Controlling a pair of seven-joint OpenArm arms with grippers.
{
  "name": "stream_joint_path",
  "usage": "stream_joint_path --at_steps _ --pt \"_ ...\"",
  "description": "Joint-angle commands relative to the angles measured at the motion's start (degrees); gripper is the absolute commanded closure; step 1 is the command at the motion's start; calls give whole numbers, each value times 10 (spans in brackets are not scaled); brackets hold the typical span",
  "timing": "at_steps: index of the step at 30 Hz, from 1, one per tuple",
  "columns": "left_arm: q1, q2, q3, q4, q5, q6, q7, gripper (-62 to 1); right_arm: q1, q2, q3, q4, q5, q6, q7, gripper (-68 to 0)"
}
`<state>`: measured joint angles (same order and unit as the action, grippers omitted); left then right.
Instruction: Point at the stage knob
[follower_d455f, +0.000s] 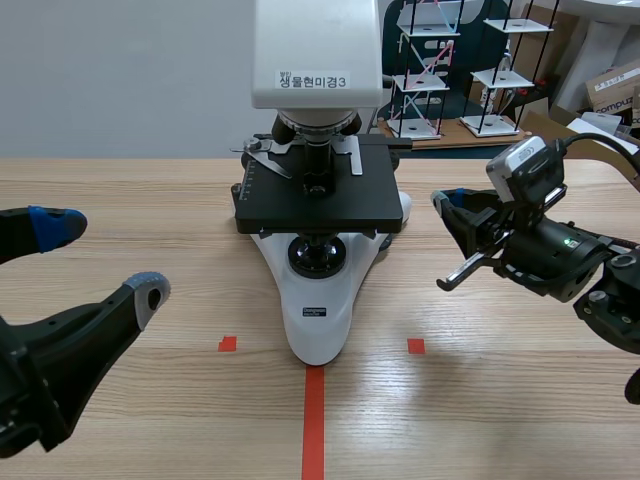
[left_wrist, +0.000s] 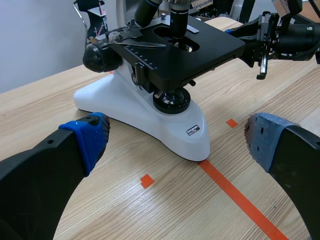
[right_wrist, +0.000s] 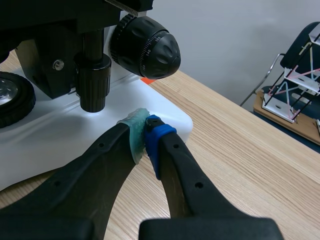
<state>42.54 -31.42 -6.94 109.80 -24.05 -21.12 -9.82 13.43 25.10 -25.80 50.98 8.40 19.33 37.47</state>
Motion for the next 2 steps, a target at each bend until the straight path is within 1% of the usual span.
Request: stream_joint_path --at_steps 1,2 --pt "1 4 -2 5 -4 0 -8 -566 9 3 2 7 8 0 13 2" --pt "1 4 -2 5 -4 0 -8 -566 9 3 2 7 8 0 13 2"
